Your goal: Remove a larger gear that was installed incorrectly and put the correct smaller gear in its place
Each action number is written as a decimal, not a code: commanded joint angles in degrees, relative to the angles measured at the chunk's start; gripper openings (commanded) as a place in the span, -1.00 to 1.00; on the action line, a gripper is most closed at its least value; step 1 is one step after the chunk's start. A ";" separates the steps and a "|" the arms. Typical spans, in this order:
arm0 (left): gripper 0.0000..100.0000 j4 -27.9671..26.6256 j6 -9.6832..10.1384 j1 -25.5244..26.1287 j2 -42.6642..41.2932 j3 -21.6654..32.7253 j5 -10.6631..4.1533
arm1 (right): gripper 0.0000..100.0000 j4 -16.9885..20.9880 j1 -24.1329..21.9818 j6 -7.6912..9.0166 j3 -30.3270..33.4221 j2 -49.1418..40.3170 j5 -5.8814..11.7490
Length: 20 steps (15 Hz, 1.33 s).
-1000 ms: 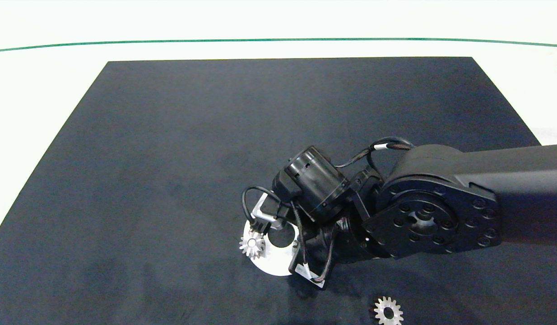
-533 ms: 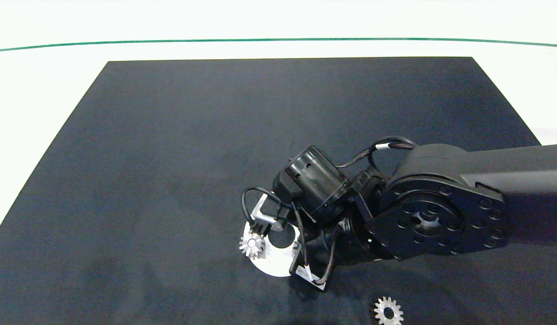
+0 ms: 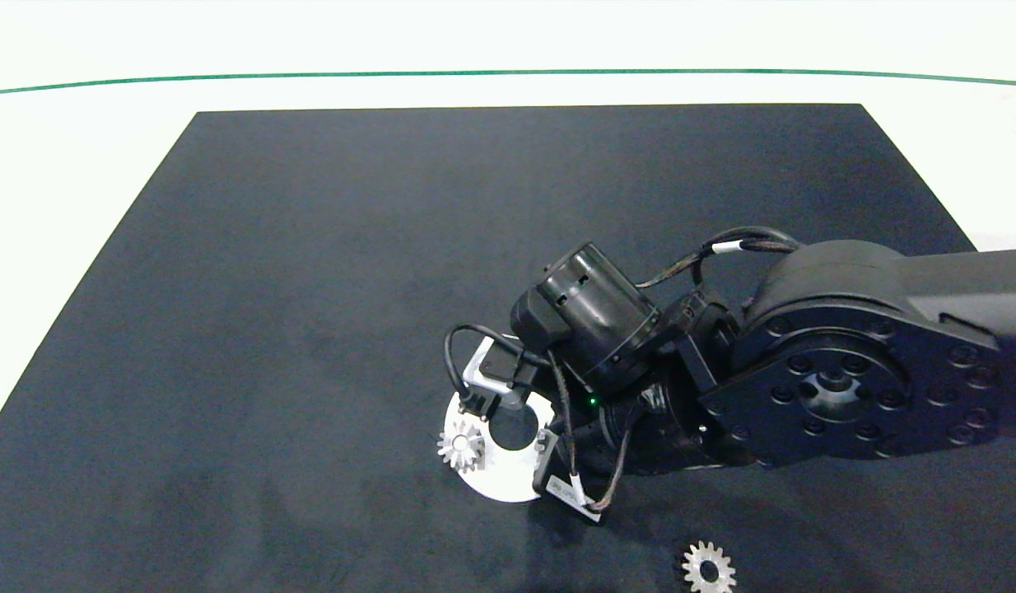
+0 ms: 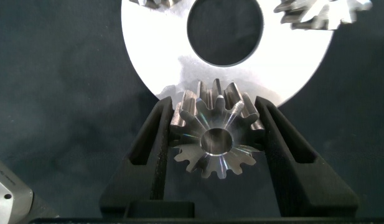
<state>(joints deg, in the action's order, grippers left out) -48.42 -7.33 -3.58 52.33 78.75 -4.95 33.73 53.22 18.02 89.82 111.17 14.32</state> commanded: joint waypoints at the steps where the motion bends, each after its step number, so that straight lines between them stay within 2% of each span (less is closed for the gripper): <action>1: 1.00 -0.36 -0.06 -0.02 -0.04 0.00 -0.06 | -0.26 0.28 0.04 0.18 -0.17 -2.80 0.09; 5: 1.00 -0.36 -0.06 -0.02 -0.13 -0.09 -0.06 | -0.26 0.37 -0.40 0.00 -2.81 -7.02 0.09; 12: 1.00 -0.36 -0.06 -0.02 -0.22 -0.09 -0.06 | -0.26 -0.51 -4.44 -0.35 -13.62 -10.62 -0.35; 13: 1.00 -0.36 -0.06 -0.02 -0.22 -0.09 -0.06 | -0.26 -1.91 -4.97 -0.44 -14.94 -10.53 -0.44; 15: 1.00 -0.36 -0.06 -0.02 -0.22 -0.09 -0.06 | -0.26 -7.54 -5.50 -0.62 -18.54 -10.09 -0.61; 17: 1.00 -0.36 -0.06 -0.02 -0.22 -0.09 -0.06 | -0.26 -12.46 -6.20 -0.53 -21.62 -9.74 -1.58; 20: 1.00 -0.36 -0.06 -0.02 -0.22 -0.09 -0.06 | -0.26 -12.64 -6.73 -0.62 -22.06 -9.48 -1.84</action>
<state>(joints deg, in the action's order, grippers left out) -48.51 -7.33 -3.58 52.09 78.67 -4.95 20.86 46.65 17.27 68.13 101.44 12.45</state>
